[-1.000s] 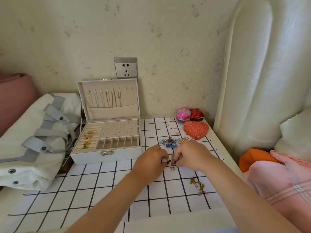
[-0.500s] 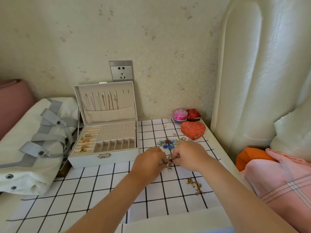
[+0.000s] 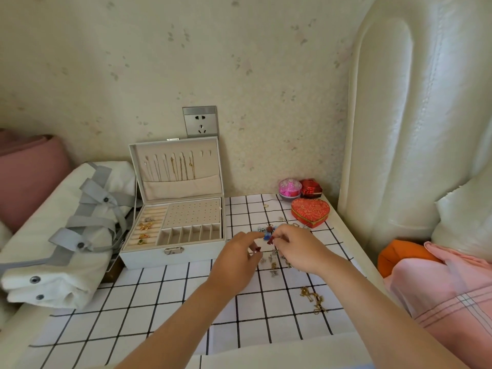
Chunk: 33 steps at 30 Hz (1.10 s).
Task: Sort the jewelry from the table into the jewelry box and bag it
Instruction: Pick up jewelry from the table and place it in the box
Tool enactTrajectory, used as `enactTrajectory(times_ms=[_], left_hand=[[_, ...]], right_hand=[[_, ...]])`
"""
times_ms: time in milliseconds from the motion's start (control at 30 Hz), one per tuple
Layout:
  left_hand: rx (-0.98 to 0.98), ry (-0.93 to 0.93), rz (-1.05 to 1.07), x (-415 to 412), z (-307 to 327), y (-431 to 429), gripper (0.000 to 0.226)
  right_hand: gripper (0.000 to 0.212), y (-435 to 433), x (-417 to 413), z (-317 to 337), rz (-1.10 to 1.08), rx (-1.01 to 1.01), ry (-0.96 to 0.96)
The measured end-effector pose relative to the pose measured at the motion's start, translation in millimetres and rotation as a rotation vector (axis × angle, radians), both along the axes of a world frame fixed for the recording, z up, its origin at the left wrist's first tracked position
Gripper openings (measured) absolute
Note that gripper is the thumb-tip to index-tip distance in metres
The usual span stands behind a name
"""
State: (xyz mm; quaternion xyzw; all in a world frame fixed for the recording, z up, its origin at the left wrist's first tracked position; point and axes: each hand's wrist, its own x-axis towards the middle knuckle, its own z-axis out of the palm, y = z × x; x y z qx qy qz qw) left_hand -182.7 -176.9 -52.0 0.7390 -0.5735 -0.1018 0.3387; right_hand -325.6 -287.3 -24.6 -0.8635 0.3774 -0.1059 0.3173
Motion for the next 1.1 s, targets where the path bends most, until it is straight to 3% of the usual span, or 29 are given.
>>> enactTrajectory(times_ms=[100, 200, 267, 367, 667, 933, 1100], left_hand=[[-0.088, 0.158, 0.085, 0.9, 8.8, -0.2, 0.032], [-0.108, 0.489, 0.168, -1.5, 19.1, 1.2, 0.016], [-0.094, 0.696, 0.16, -4.7, 26.6, 5.7, 0.012], [-0.1, 0.836, 0.112, -6.7, 34.5, 12.7, 0.009], [-0.107, 0.773, 0.025, 20.2, 41.0, 29.3, 0.009], [-0.076, 0.656, -0.037, 66.3, 47.0, 52.3, 0.009], [-0.099, 0.576, 0.084, 102.1, 54.6, 64.8, 0.006]], right_hand=[[0.019, 9.2, 4.9, 9.1, -0.005, 0.179, -0.119], [0.021, 18.4, 6.0, 16.3, 0.007, 0.298, -0.202], [0.023, 24.0, 6.1, 19.9, 0.008, 0.366, -0.262], [0.024, 32.3, 7.2, 25.3, -0.015, 0.427, -0.324], [0.019, 52.4, 28.8, 33.7, -0.077, 0.491, -0.431], [0.02, 73.9, 79.7, 35.6, -0.17, 0.301, -0.468], [0.019, 82.4, 119.0, 34.8, -0.039, 0.194, -0.534]])
